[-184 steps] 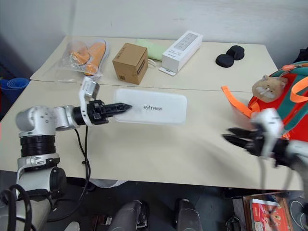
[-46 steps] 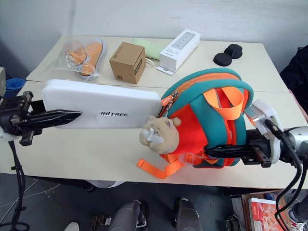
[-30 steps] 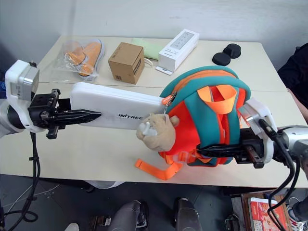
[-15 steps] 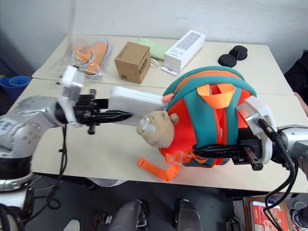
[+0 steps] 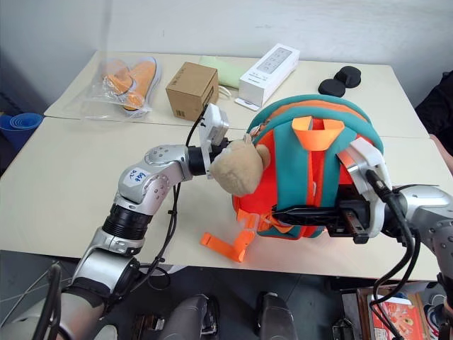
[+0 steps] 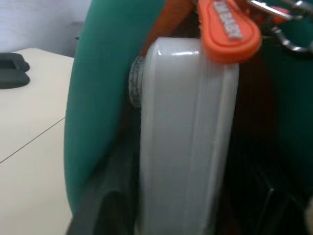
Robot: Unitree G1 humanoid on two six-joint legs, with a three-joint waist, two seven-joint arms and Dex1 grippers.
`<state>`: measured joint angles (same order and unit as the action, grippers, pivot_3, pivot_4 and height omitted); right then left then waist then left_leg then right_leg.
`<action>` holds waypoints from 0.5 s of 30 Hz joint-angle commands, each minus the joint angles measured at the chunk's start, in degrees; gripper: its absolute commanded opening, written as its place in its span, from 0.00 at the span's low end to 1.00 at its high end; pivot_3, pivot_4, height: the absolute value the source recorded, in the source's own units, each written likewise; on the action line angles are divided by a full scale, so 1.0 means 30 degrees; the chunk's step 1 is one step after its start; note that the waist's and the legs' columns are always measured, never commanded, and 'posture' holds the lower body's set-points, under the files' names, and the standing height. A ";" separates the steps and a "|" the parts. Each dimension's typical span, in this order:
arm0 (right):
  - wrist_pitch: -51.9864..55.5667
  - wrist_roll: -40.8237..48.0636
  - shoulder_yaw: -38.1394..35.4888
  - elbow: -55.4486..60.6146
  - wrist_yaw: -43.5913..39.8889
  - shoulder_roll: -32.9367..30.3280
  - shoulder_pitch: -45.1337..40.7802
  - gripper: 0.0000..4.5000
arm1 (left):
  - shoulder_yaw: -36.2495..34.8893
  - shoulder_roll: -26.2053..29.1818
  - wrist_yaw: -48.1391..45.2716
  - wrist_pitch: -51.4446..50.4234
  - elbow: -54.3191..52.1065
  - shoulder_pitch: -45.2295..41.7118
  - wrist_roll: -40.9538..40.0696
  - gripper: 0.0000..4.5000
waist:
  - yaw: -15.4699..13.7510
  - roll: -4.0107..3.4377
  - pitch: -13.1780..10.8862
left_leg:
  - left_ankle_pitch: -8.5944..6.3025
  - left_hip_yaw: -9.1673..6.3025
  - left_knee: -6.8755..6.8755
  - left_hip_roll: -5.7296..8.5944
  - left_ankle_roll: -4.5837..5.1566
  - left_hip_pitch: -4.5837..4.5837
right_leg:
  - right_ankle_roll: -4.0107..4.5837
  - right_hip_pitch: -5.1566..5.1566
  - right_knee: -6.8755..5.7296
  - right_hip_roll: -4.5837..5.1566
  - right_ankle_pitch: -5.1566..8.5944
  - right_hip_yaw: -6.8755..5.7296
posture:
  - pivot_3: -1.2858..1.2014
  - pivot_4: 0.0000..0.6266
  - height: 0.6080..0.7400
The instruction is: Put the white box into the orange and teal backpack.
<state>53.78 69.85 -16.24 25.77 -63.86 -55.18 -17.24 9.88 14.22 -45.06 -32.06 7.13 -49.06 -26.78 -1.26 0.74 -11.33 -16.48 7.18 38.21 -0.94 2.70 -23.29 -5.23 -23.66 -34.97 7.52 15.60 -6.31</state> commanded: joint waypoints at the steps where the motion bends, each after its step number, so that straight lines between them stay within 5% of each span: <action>1: -0.0161 0.0809 -0.0646 0.0933 0.0321 0.0204 0.0343 0.00 | -0.1534 0.1649 -0.0744 -0.0600 -0.1784 0.0699 -0.0664 0.82 | 0.0025 -0.0001 0.0000 | 0.0000 0.0001 0.0000 -0.0008 -0.0003 0.0001 | 0.0001 0.0001 0.0000 -0.0005 0.0000 0.0001 | 0.52 0.24 1.00; 4: -0.0304 0.0847 -0.0525 0.1195 0.0776 0.0478 0.0577 0.00 | -0.3393 0.4407 -0.1983 -0.1683 -0.3053 0.2165 -0.1814 0.99 | 0.0190 -0.0003 0.0001 | 0.0002 0.0000 -0.0006 -0.0014 -0.0012 0.0008 | 0.0004 -0.0001 -0.0008 -0.0006 0.0002 0.0009 | 0.52 0.24 1.00; 10: -0.0322 0.0824 -0.0396 0.1040 0.1165 0.0594 0.0388 0.00 | -0.6639 0.7894 -0.3861 -0.5419 -0.5336 0.3007 -0.6157 0.99 | -0.0028 0.0004 -0.0002 | -0.0002 -0.0042 0.0003 0.0005 -0.0009 -0.0006 | 0.0008 0.0011 0.0001 0.0023 0.0005 -0.0016 | 0.52 0.24 1.00; 15: -0.0282 0.0651 -0.0225 0.0727 0.0991 0.0544 0.0203 0.00 | -0.7031 0.7617 -0.2590 -0.7435 -0.7072 0.1230 -0.8771 0.99 | -0.0136 0.0005 -0.0002 | -0.0013 -0.0077 0.0005 0.0023 -0.0001 -0.0009 | -0.0001 0.0055 0.0045 0.0050 0.0000 -0.0030 | 0.52 0.24 1.00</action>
<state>53.72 70.96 -16.22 27.18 -60.45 -53.46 -15.73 -11.43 37.78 -54.29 -53.65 -11.12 -43.93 -50.77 -1.67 0.75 -11.34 -16.52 6.94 38.23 -0.86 2.69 -23.31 -5.26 -23.47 -34.81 7.66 15.59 -6.40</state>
